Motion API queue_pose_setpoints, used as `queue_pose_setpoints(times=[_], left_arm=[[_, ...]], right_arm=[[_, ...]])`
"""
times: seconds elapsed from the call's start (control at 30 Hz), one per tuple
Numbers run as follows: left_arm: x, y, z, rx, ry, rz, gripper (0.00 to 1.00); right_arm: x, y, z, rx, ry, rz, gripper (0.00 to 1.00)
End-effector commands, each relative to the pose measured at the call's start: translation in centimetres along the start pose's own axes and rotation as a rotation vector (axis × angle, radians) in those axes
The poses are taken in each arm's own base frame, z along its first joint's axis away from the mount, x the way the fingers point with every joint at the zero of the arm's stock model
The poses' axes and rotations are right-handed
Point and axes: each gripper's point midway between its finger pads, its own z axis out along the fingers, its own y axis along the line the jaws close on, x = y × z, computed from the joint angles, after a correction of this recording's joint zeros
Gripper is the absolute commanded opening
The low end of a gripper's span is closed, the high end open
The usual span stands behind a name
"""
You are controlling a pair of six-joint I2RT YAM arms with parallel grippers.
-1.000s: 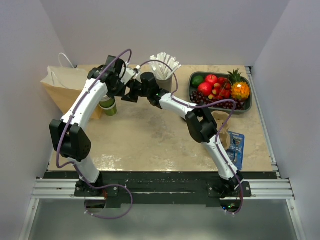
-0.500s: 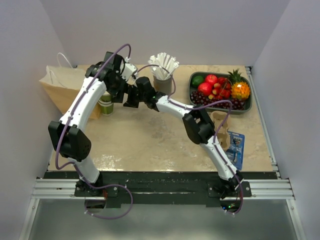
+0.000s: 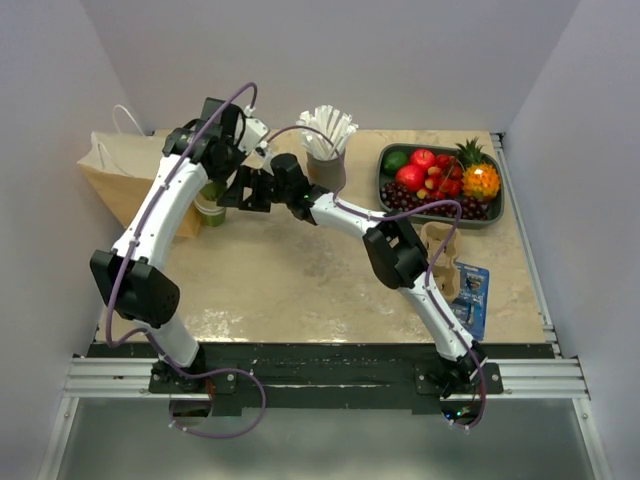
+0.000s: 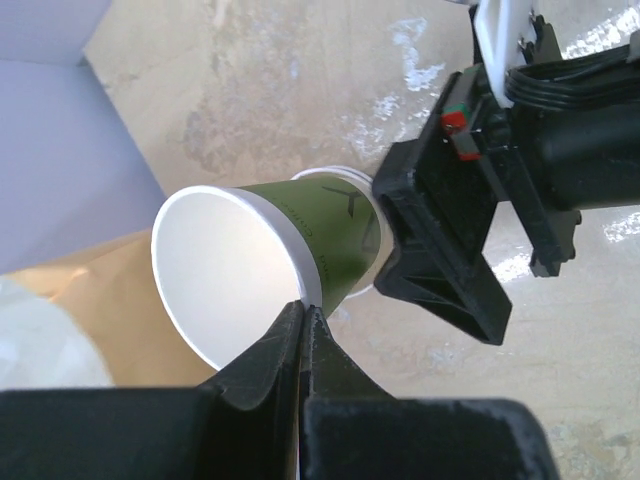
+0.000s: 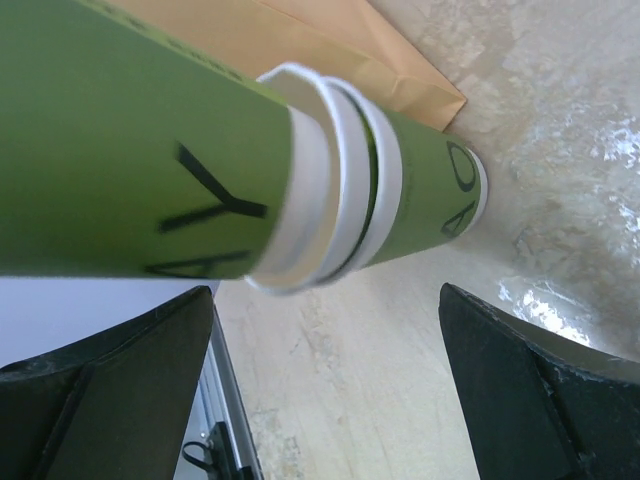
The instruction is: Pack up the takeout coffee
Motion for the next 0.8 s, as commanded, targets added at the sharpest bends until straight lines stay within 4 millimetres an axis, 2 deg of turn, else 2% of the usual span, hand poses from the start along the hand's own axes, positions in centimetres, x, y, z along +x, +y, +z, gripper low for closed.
queue_pose_setpoints(times=[0.0, 0.23, 0.27, 0.37, 0.4, 0.43, 0.47, 0.5, 0.53, 0.57, 0.6, 0.63, 0.7, 0.73, 0.77], left_arm=[[-1.4, 3.4, -5.0, -0.128, -0.1, -0.007, 0.0], [-1.0, 4.9, -7.3, -0.2, -0.133, -0.017, 0.0], [-1.3, 5.2, -7.8, -0.208, -0.151, -0.024, 0.0], [-2.2, 5.5, -9.0, -0.211, -0.216, -0.046, 0.0], [-2.5, 5.4, -9.3, -0.202, -0.237, -0.046, 0.0], [-2.9, 5.3, -10.2, -0.191, -0.277, -0.043, 0.0], [-3.5, 4.6, -10.3, -0.153, -0.322, -0.034, 0.0], [-3.8, 4.1, -10.6, -0.13, -0.355, -0.029, 0.0], [-4.0, 3.7, -11.9, -0.111, -0.409, -0.013, 0.0], [-4.3, 1.9, -11.5, -0.03, -0.448, 0.02, 0.0], [-4.3, 1.1, -11.7, -0.006, -0.466, 0.034, 0.0], [-4.2, 0.5, -12.3, 0.013, -0.49, 0.043, 0.0], [-4.1, -3.1, -11.9, 0.171, -0.529, 0.104, 0.0], [-3.9, -4.5, -12.0, 0.217, -0.542, 0.138, 0.0], [-3.4, -6.3, -11.1, 0.275, -0.532, 0.153, 0.0]], right_arm=[[-4.0, 6.6, -2.0, -0.136, -0.076, -0.153, 0.99], [-5.4, 8.5, -4.2, -0.137, -0.093, -0.276, 0.99], [-5.9, 9.5, -4.8, -0.142, -0.108, -0.32, 0.99], [-6.5, 10.3, -5.8, -0.139, -0.121, -0.399, 0.99], [-6.8, 11.4, -6.8, -0.143, -0.124, -0.425, 0.99], [-6.8, 11.5, -7.3, -0.136, -0.12, -0.447, 0.99], [-6.8, 11.7, -7.9, -0.129, -0.121, -0.498, 0.99], [-7.6, 13.4, -9.7, -0.13, -0.14, -0.533, 0.99], [-8.0, 13.8, -10.6, -0.123, -0.152, -0.561, 0.99], [-7.8, 12.4, -11.3, -0.069, -0.157, -0.602, 0.99], [-8.8, 12.9, -12.8, -0.055, -0.195, -0.635, 0.99], [-10.0, 15.0, -15.4, -0.05, -0.251, -0.68, 0.99], [-10.8, 13.1, -18.0, 0.041, -0.266, -0.723, 0.99], [-11.2, 13.7, -20.1, 0.056, -0.283, -0.741, 0.99], [-11.5, 13.2, -21.2, 0.083, -0.278, -0.754, 0.99]])
